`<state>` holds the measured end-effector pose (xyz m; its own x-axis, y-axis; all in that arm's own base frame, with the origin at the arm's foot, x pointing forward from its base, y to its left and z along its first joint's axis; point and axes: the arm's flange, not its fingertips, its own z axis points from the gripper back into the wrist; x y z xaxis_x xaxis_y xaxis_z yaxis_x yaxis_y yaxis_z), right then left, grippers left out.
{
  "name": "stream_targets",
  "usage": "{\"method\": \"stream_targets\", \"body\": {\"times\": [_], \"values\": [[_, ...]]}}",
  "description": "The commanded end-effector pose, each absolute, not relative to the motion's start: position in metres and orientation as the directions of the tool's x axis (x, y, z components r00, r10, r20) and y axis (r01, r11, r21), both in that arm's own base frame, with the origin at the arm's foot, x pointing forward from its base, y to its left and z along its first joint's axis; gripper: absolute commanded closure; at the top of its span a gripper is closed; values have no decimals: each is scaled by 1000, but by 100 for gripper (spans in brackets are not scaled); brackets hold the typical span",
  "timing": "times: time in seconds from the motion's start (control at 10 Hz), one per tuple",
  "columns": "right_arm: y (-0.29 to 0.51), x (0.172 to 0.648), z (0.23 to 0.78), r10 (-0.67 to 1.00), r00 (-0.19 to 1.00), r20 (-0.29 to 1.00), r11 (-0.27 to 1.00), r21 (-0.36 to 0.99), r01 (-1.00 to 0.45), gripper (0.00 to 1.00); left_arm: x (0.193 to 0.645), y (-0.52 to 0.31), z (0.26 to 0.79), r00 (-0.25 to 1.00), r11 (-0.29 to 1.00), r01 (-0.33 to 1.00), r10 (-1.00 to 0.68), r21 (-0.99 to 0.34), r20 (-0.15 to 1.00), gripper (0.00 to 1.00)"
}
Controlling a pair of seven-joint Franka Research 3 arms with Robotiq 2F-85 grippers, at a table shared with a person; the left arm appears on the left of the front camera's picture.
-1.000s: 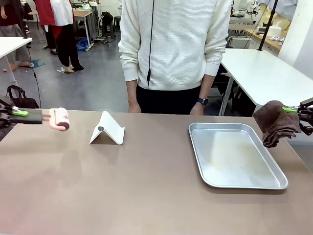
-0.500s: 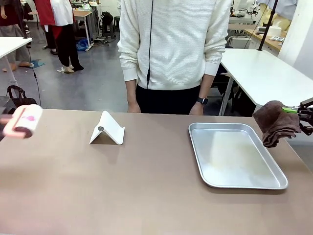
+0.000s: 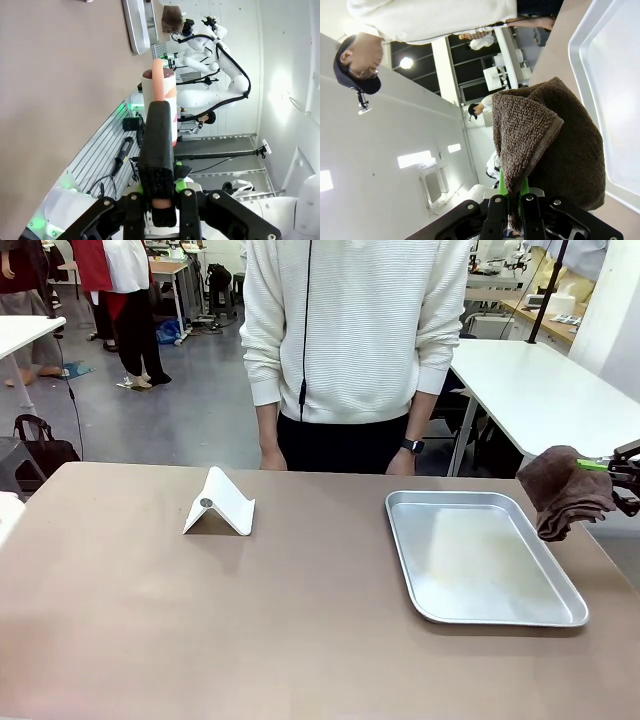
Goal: Clean the surface of the table.
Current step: Clean the area not pointed to by the person, then return the Lint Roller and towel to their original positions.
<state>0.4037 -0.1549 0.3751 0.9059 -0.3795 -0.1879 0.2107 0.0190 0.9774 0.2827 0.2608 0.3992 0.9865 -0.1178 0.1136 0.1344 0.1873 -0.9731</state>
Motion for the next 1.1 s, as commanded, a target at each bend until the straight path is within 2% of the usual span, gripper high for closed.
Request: {"method": "stream_targets", "body": {"times": [0.0,1.0], "values": [[-156,402,379,-371,908,-195,3,977,211,93,294,253,405,991,202,103,-106,-974,83,78],[-156,402,379,-371,908,-195,3,977,211,93,294,253,405,991,202,103,-106,-974,83,78]]}}
